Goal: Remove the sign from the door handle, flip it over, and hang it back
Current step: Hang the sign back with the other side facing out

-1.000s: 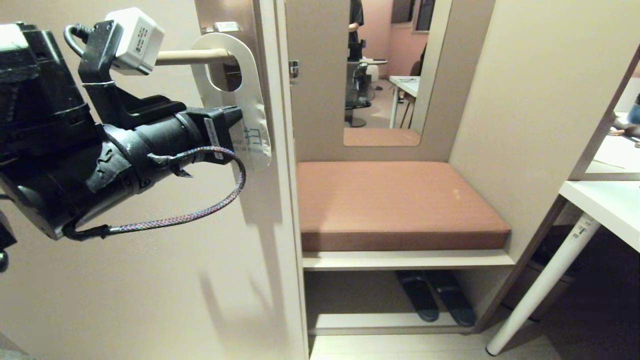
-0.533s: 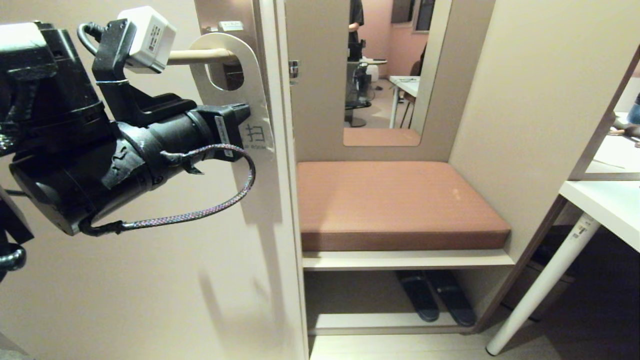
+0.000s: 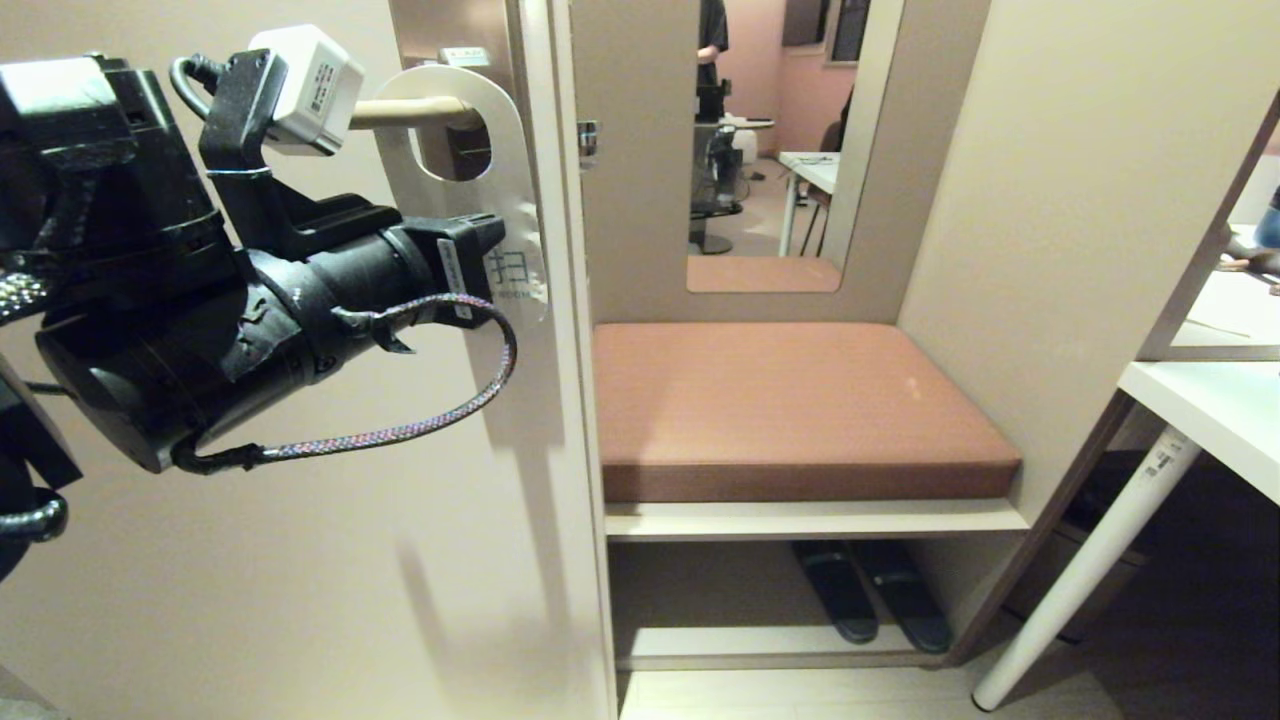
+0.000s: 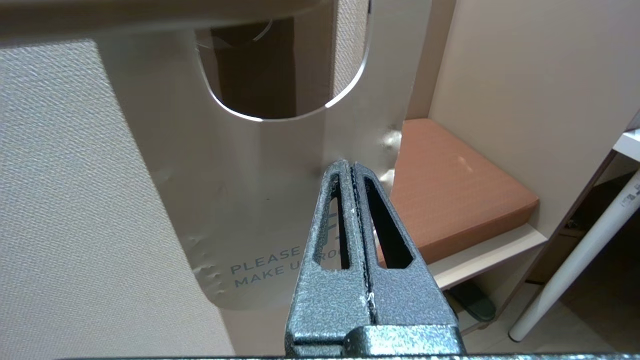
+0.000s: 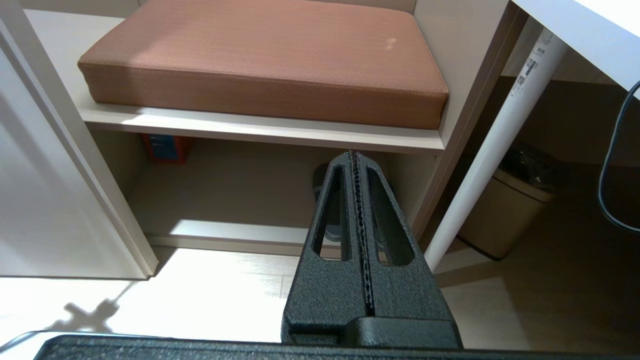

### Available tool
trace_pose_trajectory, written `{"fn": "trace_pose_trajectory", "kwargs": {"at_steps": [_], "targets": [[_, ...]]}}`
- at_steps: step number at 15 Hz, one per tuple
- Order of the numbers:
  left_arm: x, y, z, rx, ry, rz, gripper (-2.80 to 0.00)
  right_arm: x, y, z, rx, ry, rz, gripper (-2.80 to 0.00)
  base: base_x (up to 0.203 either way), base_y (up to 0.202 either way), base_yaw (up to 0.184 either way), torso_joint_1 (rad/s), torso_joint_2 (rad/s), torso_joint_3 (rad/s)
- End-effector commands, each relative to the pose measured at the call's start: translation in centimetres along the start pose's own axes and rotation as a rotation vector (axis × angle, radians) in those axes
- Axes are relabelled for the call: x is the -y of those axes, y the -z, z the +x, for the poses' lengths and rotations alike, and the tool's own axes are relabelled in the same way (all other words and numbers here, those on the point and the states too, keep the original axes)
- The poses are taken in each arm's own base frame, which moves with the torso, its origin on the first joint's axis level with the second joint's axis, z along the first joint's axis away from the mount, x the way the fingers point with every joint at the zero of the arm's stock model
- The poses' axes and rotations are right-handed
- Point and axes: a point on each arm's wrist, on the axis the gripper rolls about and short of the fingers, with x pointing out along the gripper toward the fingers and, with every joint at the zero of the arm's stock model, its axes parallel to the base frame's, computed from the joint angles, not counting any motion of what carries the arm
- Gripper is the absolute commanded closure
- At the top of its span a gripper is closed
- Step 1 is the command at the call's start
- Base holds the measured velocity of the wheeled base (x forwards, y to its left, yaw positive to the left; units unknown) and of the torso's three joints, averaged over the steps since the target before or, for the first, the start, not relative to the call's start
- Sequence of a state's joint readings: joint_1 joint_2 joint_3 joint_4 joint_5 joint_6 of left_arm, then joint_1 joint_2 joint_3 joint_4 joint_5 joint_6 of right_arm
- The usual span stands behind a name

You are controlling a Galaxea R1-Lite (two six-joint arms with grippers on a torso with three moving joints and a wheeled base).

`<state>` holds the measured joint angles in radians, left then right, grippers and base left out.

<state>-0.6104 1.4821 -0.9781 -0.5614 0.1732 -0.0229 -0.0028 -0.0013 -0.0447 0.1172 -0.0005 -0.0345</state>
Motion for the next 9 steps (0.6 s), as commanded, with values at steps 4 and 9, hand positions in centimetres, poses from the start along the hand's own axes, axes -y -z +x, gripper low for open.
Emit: {"fn": "trace_pose_trajectory", "kwargs": {"at_steps": [4,9], "targets": [[0.0,-0.2,-0.4,0.011,-0.003,-0.001,0.00,0.0,0.0,0.0,-0.002,0.002,-0.001,0.00,0.000,0.000,0.000,0.000,0.00,0.000],[-0.5,-0.5,-2.8,0.026,-0.016,0.006,0.00,0.0,0.0,0.0,-0.002,0.000,-0.001,0.00,0.000,0.000,0.000,0.000,0.00,0.000]]}}
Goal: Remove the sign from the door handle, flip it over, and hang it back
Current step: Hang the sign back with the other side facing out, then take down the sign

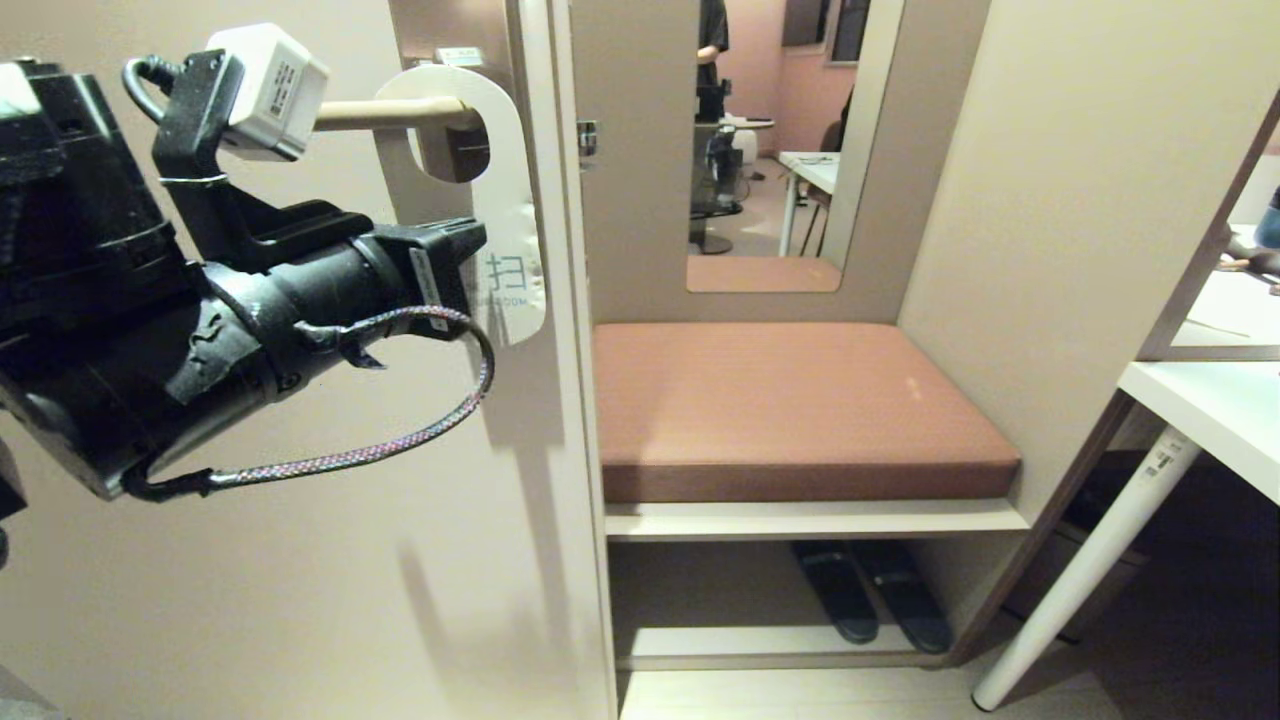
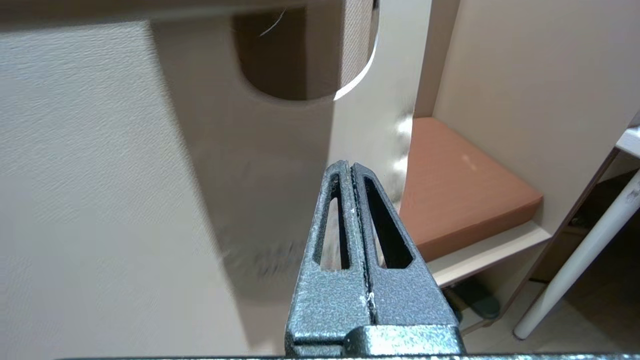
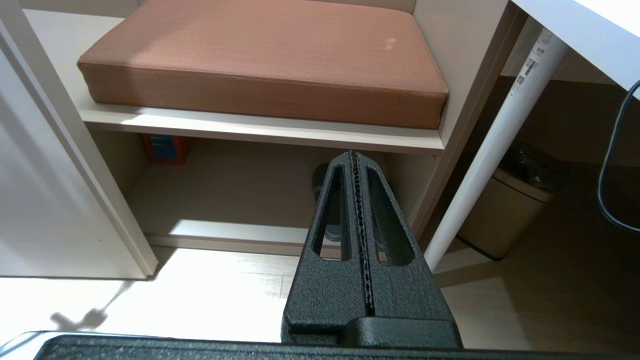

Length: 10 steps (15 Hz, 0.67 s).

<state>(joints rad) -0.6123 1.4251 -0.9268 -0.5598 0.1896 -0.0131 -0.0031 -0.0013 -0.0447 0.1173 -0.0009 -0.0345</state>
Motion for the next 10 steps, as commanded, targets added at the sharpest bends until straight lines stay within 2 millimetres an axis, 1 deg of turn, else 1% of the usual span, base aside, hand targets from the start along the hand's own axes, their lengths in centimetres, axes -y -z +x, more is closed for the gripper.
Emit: {"fn": "trace_pose_trajectory", "kwargs": {"at_steps": [1,7,8,10], "targets": [[-0.4,-0.4,-2.0,0.024,-0.002,0.004,0.00,0.0,0.0,0.0,-0.002,0.001,-0.001,0.00,0.000,0.000,0.000,0.000,0.00,0.000],[-1.3,-0.3,-6.1,0.050,-0.029,0.016,0.00,0.0,0.0,0.0,-0.002,-0.001,-0.001,0.00,0.000,0.000,0.000,0.000,0.00,0.000],[-1.3,-0.1,-6.5,0.048,-0.027,0.024,0.00,0.0,0.0,0.0,-0.002,0.002,-0.001,0.00,0.000,0.000,0.000,0.000,0.00,0.000],[-1.3,0.1,-6.6,0.042,-0.027,0.025,0.00,0.0,0.0,0.0,-0.002,0.001,-0.001,0.00,0.000,0.000,0.000,0.000,0.00,0.000]]}}
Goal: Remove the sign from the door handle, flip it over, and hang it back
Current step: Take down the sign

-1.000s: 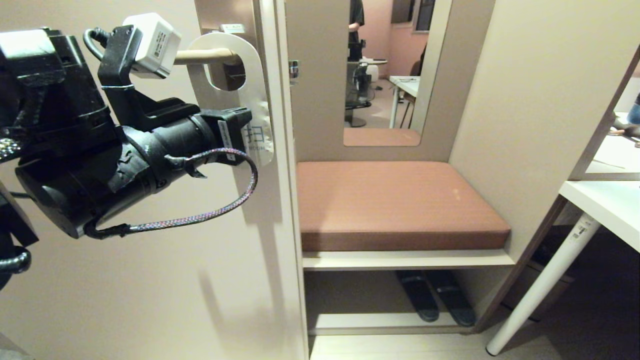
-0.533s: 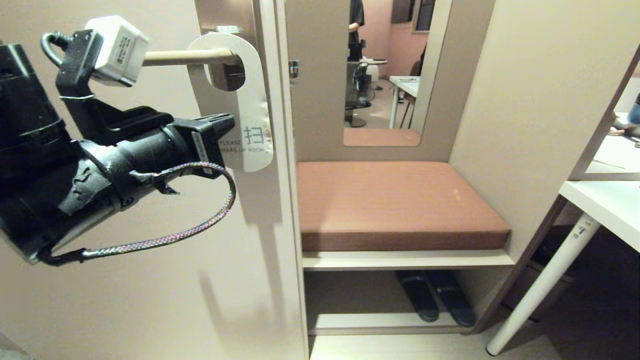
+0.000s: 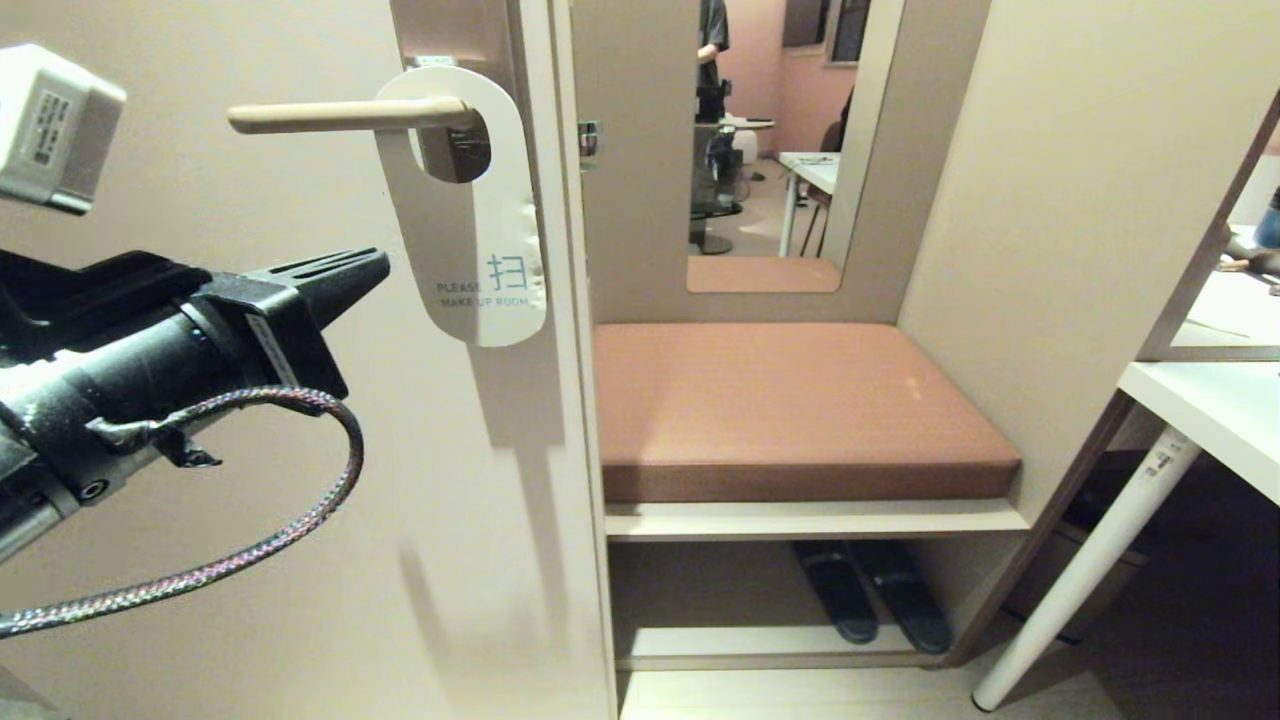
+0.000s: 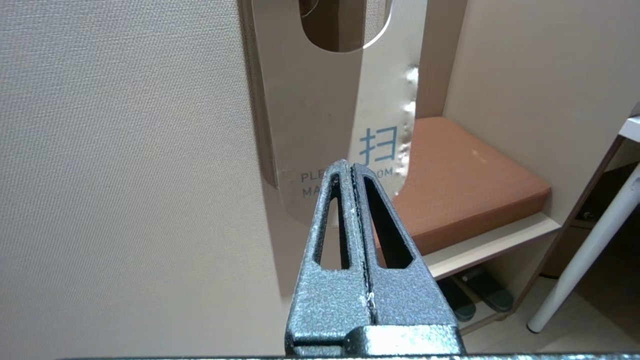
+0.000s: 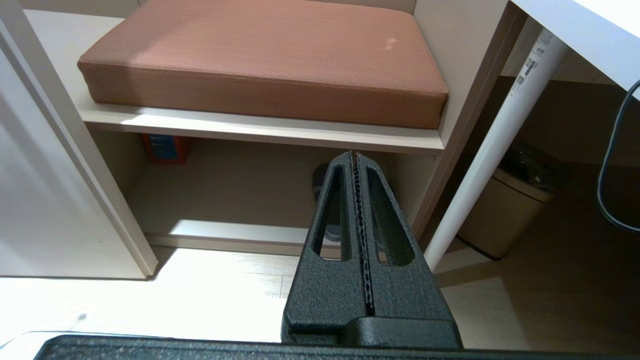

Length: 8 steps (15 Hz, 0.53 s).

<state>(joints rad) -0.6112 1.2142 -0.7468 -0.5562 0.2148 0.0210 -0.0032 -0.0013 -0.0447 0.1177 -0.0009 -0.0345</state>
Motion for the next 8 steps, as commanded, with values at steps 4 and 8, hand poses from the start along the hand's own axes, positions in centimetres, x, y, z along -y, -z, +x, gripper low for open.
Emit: {"fn": "trace_pose_trajectory", "kwargs": {"at_steps": [4,8], "targets": [[-0.4,1.4,-1.9,-0.024,-0.005,-0.009,0.00,0.0,0.0,0.0,-0.002,-0.001,-0.001,0.00,0.000,0.000,0.000,0.000,0.00,0.000],[-2.5,3.7,-5.6,-0.044,-0.101,-0.003,0.00,0.0,0.0,0.0,-0.002,0.000,-0.001,0.00,0.000,0.000,0.000,0.000,0.00,0.000]]}}
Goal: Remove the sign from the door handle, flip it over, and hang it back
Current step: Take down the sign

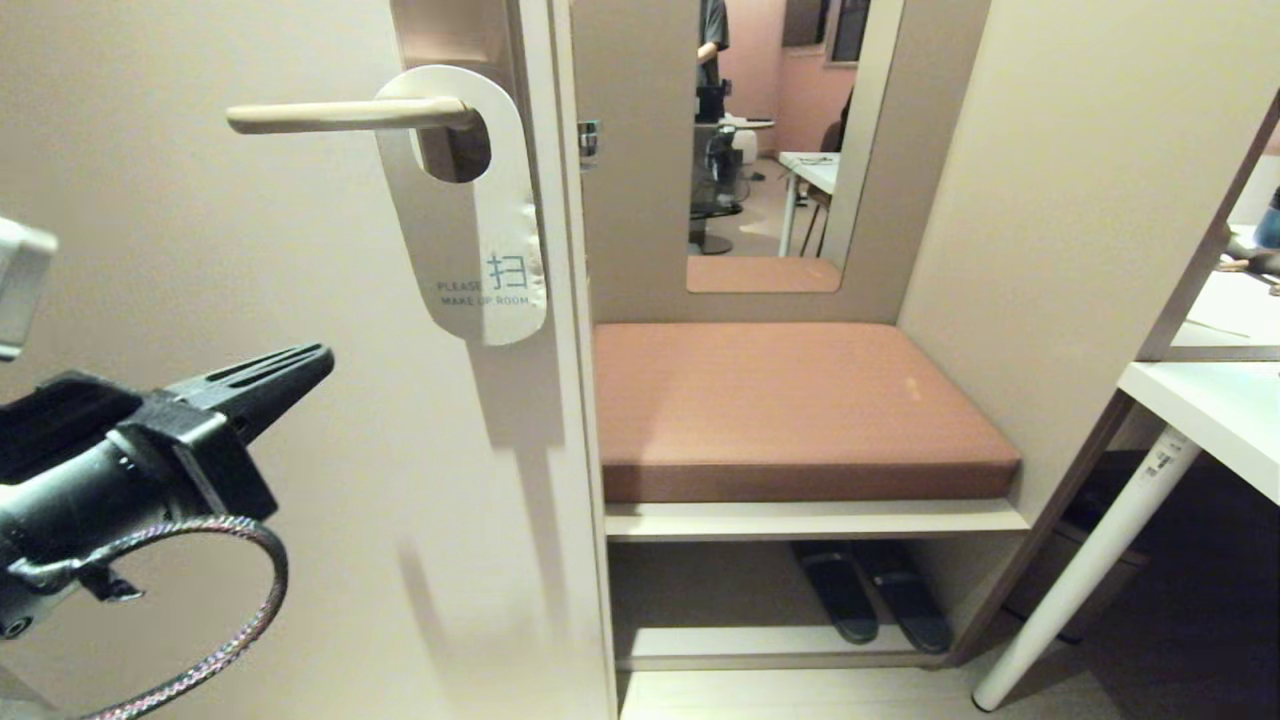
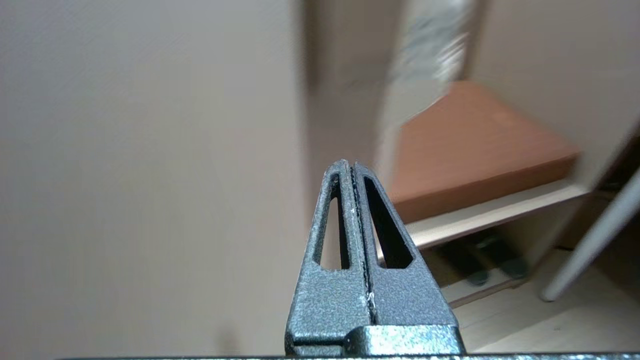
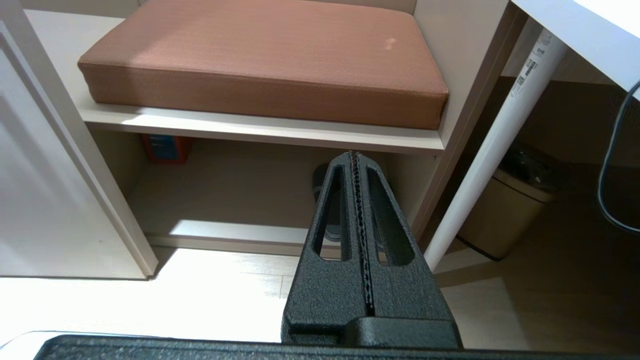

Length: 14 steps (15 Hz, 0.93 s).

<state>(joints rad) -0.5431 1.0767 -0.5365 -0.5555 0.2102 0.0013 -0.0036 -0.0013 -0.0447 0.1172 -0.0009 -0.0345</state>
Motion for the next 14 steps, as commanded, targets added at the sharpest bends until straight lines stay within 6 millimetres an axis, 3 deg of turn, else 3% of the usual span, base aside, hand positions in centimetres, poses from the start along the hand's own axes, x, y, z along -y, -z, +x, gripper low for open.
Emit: {"fn": "trace_pose_trajectory", "kwargs": {"at_steps": [1,8,11,14], "targets": [[-1.6,1.4,-2.8,0.013,-0.080,0.000,0.00,0.0,0.0,0.0,-0.002,0.000,-0.001,0.00,0.000,0.000,0.000,0.000,0.00,0.000],[-3.7,11.0,-10.6,-0.082,-0.333,0.042,0.00,0.0,0.0,0.0,-0.002,-0.001,-0.001,0.00,0.000,0.000,0.000,0.000,0.00,0.000],[-3.7,12.3,-12.1,-0.137,-0.406,0.059,0.00,0.0,0.0,0.0,-0.002,0.000,-0.001,0.00,0.000,0.000,0.000,0.000,0.00,0.000],[-3.0,13.9,-13.5,-0.189,-0.272,0.041,0.00,0.0,0.0,0.0,-0.002,0.000,-0.001,0.00,0.000,0.000,0.000,0.000,0.00,0.000]]}}
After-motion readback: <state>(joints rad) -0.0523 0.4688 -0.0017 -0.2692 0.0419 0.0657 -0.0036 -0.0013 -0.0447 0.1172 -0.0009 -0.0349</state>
